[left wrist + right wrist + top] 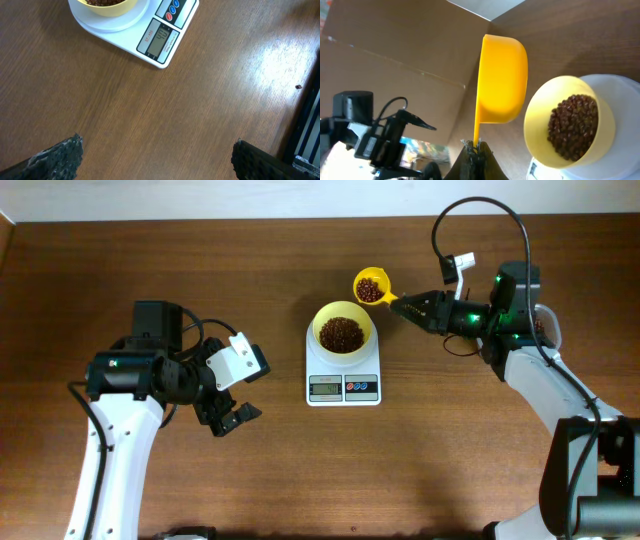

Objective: Scoop item into bowl and weigh 50g on scale

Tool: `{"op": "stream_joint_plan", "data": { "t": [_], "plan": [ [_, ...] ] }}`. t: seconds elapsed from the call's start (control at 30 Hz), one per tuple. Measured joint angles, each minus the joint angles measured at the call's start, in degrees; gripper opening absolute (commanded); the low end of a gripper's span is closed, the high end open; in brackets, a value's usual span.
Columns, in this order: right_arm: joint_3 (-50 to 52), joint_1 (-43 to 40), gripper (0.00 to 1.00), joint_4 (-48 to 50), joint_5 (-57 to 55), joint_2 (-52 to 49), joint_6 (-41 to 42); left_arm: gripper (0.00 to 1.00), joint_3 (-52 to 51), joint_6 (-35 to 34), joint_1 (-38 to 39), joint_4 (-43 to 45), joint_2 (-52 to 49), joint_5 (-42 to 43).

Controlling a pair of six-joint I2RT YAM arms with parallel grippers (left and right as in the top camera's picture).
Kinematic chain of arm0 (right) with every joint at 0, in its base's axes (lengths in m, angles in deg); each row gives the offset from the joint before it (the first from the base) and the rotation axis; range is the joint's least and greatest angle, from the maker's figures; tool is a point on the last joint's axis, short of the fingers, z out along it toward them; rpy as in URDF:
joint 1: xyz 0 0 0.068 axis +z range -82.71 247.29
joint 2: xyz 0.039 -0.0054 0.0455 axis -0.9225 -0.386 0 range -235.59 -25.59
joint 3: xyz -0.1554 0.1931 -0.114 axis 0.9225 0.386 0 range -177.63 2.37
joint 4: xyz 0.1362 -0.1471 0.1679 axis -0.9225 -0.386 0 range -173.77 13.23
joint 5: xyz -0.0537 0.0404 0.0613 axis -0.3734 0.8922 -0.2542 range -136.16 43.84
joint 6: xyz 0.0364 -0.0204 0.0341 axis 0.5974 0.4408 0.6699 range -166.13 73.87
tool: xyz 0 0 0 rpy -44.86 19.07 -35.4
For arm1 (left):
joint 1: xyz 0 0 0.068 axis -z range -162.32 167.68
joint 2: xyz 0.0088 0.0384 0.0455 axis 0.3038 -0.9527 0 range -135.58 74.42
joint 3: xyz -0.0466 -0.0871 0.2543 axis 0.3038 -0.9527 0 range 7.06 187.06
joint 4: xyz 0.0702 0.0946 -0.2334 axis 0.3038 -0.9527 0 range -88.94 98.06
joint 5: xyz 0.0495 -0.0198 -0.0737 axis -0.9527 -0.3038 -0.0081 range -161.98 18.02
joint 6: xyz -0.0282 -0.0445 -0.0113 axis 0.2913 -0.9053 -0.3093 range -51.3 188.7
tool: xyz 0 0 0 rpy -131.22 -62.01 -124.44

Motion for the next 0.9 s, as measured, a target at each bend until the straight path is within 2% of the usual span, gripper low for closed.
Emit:
{"op": "stream_joint_plan", "data": {
  "t": [0.13, 0.27, 0.47, 0.57, 0.67, 0.9],
  "plan": [
    [0.00, 3.41, 0.04, -0.17, -1.36, 0.00, -10.91, 0.99, 0.00, 0.00, 0.00, 0.00, 0.00, 0.00],
    [0.00, 6.19, 0.04, -0.70, -8.15, 0.00, -19.87, 0.99, 0.00, 0.00, 0.00, -0.02, 0.00, 0.00],
    [-0.11, 6.19, 0.04, -8.63, -16.72, -0.04, -29.49, 0.99, 0.00, 0.00, 0.00, 0.00, 0.00, 0.00],
    [-0.11, 6.19, 0.04, -8.59, -16.98, -0.04, -31.91, 0.99, -0.02, 0.00, 0.00, 0.00, 0.00, 0.00],
    [-0.13, 6.19, 0.04, -7.93, -11.41, -0.04, -32.85, 0.99, 0.00, 0.00, 0.00, 0.00, 0.00, 0.00],
    [-0.15, 6.19, 0.04, -10.82, -14.88, -0.07, -38.25, 0.99, -0.02, 0.00, 0.00, 0.00, 0.00, 0.00]
  ]
}}
